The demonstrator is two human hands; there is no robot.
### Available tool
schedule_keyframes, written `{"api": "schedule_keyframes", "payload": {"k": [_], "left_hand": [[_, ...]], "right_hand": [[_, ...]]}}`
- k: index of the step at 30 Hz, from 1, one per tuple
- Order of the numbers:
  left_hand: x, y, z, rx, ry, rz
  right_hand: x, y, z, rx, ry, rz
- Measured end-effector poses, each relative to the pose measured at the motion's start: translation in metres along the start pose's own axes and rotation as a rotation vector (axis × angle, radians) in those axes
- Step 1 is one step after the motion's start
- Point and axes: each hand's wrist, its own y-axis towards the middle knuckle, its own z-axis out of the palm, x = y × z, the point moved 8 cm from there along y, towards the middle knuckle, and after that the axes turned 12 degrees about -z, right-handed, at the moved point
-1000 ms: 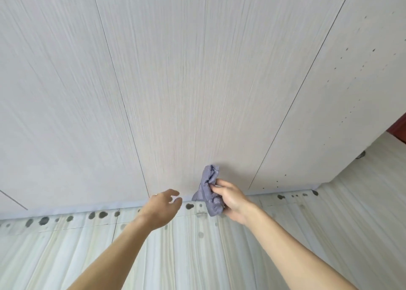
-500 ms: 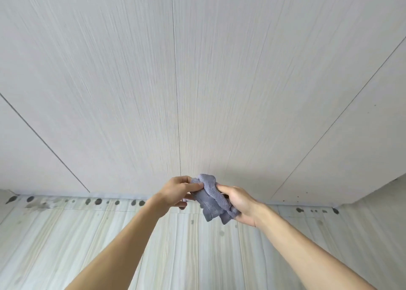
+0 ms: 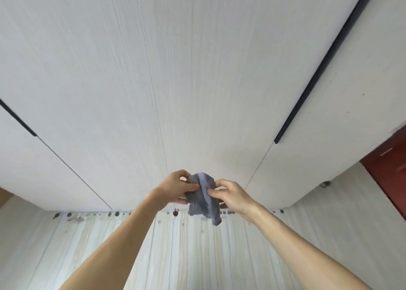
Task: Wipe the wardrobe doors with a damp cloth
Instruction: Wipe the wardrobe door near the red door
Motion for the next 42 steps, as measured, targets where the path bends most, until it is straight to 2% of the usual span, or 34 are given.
{"api": "schedule_keyframes", "payload": {"k": [3, 6, 9, 13, 15, 18, 20, 22, 24, 27, 30, 33, 36, 42], "left_hand": [[-0.060, -0.054, 0.010, -0.052, 0.006, 0.016], [-0.107, -0.099, 0.026, -0.054, -0.053, -0.005], [-0.138, -0.135, 0.051, 0.020, -0.011, -0.036], [-0.194, -0.170, 0.079, -0.001, -0.100, 0.111], [-0.219, -0.183, 0.095, 0.022, -0.097, 0.170], [-0.244, -0.194, 0.122, 0.072, 0.095, 0.202], [-0.256, -0.197, 0.129, -0.014, 0.398, 0.231], [-0.276, -0.199, 0.133, -0.152, 0.644, 0.283], [-0.304, -0.207, 0.137, -0.239, 0.704, 0.376], [-0.344, -0.220, 0.139, -0.259, 0.648, 0.500], [-0.374, -0.230, 0.143, -0.105, 0.436, 0.445], [-0.400, -0.245, 0.149, 0.014, 0.338, 0.476], [-0.428, -0.257, 0.149, 0.076, 0.284, 0.546], [-0.515, -0.303, 0.152, 0.010, 0.459, 0.772]], "right_hand": [[0.063, -0.029, -0.048, -0.142, -0.033, -0.032], [0.112, -0.057, -0.092, -0.265, 0.058, -0.036], [0.150, -0.081, -0.122, -0.303, 0.047, -0.074], [0.197, -0.120, -0.177, -0.385, -0.054, -0.181], [0.211, -0.134, -0.193, -0.321, -0.007, -0.217], [0.220, -0.151, -0.207, -0.146, -0.028, -0.195], [0.227, -0.157, -0.219, -0.106, -0.261, -0.211], [0.239, -0.161, -0.235, -0.141, -0.510, -0.266], [0.254, -0.162, -0.252, -0.231, -0.566, -0.318], [0.267, -0.159, -0.276, -0.305, -0.416, -0.332], [0.283, -0.164, -0.292, -0.311, -0.073, -0.302], [0.311, -0.173, -0.309, -0.438, 0.065, -0.372], [0.337, -0.179, -0.325, -0.490, 0.020, -0.422], [0.408, -0.192, -0.351, -0.365, -0.073, -0.530]]}}
